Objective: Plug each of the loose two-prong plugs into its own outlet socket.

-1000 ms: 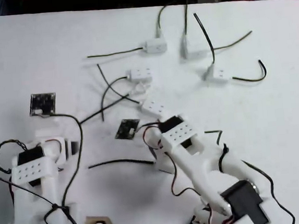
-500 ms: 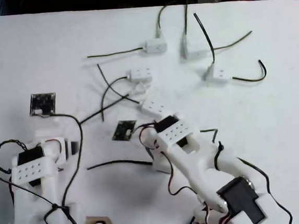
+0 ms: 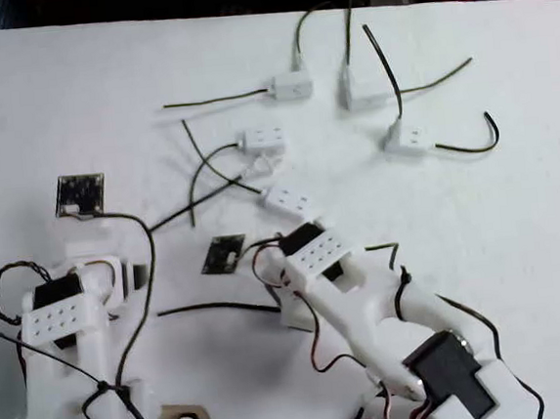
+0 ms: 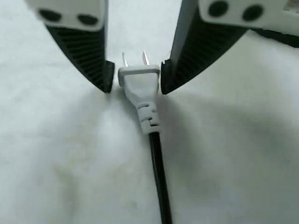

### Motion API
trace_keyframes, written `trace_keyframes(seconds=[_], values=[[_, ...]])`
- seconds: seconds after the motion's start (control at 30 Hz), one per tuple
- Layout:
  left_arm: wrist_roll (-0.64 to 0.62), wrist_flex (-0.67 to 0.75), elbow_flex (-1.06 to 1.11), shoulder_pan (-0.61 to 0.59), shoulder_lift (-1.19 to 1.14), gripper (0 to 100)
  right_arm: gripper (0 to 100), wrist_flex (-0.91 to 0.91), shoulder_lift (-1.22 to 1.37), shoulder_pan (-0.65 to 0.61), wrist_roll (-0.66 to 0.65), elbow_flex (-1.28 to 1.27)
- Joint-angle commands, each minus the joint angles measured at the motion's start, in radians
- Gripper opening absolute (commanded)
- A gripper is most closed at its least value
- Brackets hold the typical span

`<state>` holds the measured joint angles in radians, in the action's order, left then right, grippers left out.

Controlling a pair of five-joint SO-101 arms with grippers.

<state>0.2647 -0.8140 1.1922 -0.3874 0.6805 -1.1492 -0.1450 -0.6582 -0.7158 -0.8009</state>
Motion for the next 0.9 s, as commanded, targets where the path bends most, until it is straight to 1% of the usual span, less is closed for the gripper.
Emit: trace_keyframes(seconds=[0.0,0.17,0.37,0.5,0.67,0.87], values=[[-0.008,0.021,-0.015,-0.004,0.031,26,21.2,-0.028,-0.019,-0.007,0.011,0.049],[-0.008,0.021,-0.015,-0.004,0.031,26,21.2,-0.128,-0.104,-0.007,0.011,0.120],[-0.008,0.021,-0.015,-0.002,0.031,26,21.2,-0.148,-0.183,-0.024,0.011,0.063],[-0.008,0.021,-0.015,0.008,0.031,26,21.2,-0.147,-0.170,-0.074,0.011,0.012],[-0.006,0.021,-0.014,0.021,0.031,26,21.2,-0.113,-0.116,-0.074,0.011,0.002],[-0.006,0.021,-0.014,0.022,0.031,26,21.1,-0.113,-0.077,-0.079,0.011,0.009]])
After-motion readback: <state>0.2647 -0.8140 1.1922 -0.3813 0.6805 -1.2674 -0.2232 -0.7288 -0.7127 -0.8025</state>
